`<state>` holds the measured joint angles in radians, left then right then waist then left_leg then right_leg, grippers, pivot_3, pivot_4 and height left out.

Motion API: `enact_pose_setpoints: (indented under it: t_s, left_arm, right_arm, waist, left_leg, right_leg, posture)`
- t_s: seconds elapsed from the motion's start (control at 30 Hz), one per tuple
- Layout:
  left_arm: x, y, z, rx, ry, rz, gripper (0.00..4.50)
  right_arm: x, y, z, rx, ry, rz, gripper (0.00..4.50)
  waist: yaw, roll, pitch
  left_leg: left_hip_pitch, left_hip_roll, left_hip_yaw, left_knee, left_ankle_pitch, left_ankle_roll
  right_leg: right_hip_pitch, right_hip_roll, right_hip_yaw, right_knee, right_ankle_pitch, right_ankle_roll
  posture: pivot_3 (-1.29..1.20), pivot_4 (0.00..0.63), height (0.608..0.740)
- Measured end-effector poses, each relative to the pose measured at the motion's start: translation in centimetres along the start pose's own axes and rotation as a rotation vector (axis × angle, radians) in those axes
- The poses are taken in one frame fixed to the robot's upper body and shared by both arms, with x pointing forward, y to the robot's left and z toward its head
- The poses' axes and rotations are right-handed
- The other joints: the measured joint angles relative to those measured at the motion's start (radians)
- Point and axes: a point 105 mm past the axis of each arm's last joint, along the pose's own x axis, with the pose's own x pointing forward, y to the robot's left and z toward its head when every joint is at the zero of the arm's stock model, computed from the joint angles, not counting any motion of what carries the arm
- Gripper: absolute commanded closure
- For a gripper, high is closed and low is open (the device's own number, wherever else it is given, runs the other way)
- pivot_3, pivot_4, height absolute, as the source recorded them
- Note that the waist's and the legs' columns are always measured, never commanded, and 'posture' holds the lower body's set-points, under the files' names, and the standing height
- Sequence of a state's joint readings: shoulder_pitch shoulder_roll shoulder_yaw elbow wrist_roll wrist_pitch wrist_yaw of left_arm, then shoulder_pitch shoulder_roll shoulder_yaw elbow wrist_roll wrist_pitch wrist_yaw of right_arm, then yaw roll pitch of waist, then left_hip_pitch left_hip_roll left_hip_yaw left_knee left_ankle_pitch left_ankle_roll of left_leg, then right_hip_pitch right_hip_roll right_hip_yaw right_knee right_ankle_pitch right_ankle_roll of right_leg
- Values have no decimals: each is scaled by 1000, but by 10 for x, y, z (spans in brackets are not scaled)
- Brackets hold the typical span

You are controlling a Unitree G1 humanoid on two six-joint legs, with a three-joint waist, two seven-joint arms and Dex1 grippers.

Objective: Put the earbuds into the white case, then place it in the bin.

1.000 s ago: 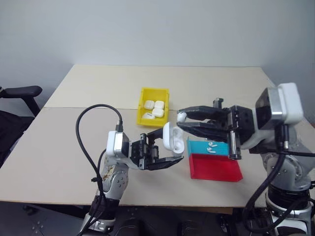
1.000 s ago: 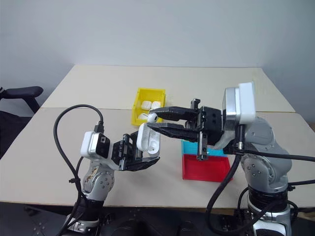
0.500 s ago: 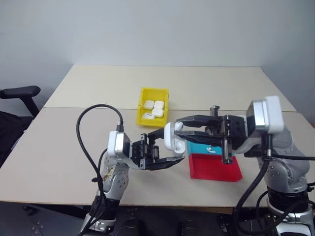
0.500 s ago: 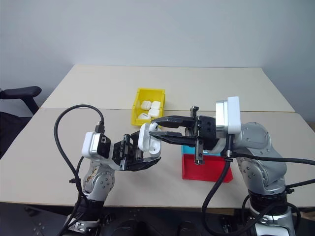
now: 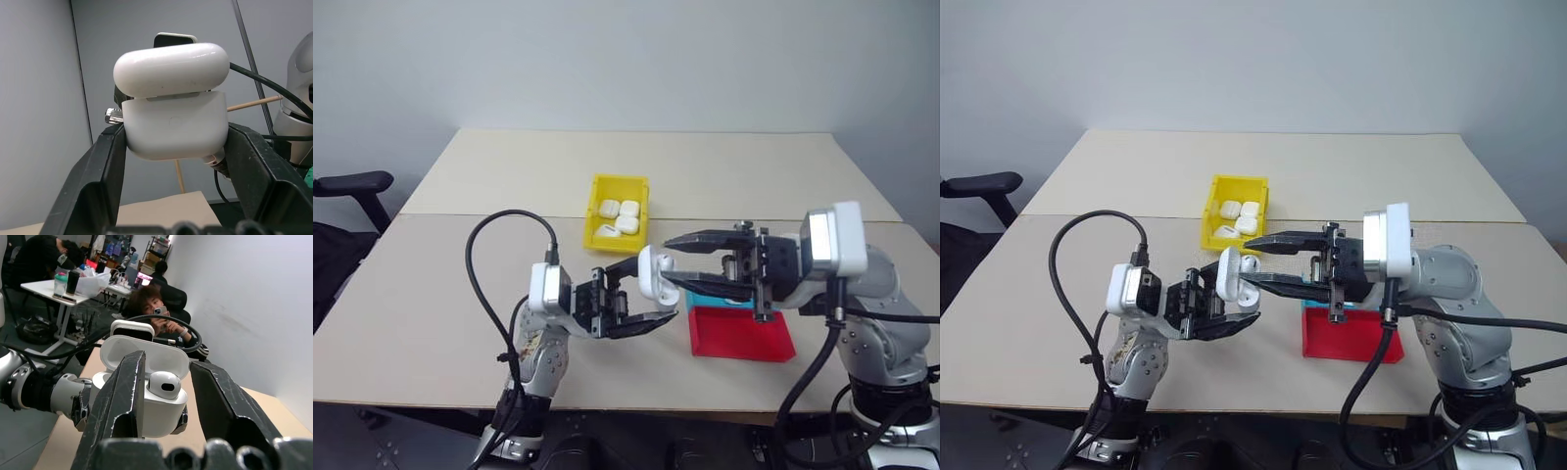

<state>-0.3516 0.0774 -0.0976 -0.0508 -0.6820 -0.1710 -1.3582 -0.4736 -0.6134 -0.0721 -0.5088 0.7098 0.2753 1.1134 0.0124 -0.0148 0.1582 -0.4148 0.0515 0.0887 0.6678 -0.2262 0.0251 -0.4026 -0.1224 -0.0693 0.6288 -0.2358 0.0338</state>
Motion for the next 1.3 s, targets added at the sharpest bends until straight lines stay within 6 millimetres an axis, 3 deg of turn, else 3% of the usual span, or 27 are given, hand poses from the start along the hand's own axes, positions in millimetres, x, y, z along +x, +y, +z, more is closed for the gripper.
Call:
enact_pose_setpoints:
  t_s: [0.13,0.3,0.4,0.5,0.7,0.77,1.03,1.3]
  left_arm:
    - [-6,1,-2,17,39,-4,1760]
    - [-23,7,3,49,125,15,1760]
    - [-26,10,7,64,133,32,1760]
    - [-27,10,8,69,140,22,1760]
    - [-39,7,10,70,194,7,1760]
    - [-42,5,9,69,202,5,1760]
    - [-48,-2,5,71,201,24,1760]
    - [-50,-5,2,79,214,40,1760]
  right_arm:
    - [-19,0,-2,28,99,35,2571]
    - [-64,-18,-5,53,359,42,2571]
    - [-79,-34,-11,41,511,35,2571]
    - [-87,-54,-34,-7,770,51,2571]
    - [-97,-55,-111,0,1143,222,2571]
    - [-95,-54,-128,7,1189,265,2571]
    - [-106,-55,-154,-41,1313,415,2571]
    - [-108,-50,-158,-1,1309,473,2571]
  waist:
    - [2,0,0]
    - [-2,0,0]
    - [-6,0,0]
    - [-14,1,0]
    - [-18,1,0]
    - [-18,1,0]
    - [-11,1,0]
    - [-13,1,0]
  left_leg:
    - [0,0,0,0,0,0]
    - [0,0,0,0,0,1]
    - [0,0,1,0,0,1]
    - [1,0,2,-1,0,0]
    - [-1,0,8,-1,0,0]
    - [-1,0,9,-1,0,-1]
    - [-1,0,10,0,1,-1]
    - [-1,1,10,0,1,-1]
  right_leg:
    - [0,-1,0,0,0,0]
    - [0,0,1,0,0,0]
    - [-1,0,1,0,0,0]
    - [-2,0,1,0,0,0]
    - [-3,0,2,0,0,0]
    - [-4,0,1,0,0,0]
    - [-3,-1,1,0,0,0]
    - [-3,-1,1,0,0,0]
  posture:
    - [0,150,740]
    - [0,150,740]
    - [0,150,740]
    - [0,150,740]
    - [0,150,740]
    - [0,150,740]
    - [0,150,740]
    - [0,150,740]
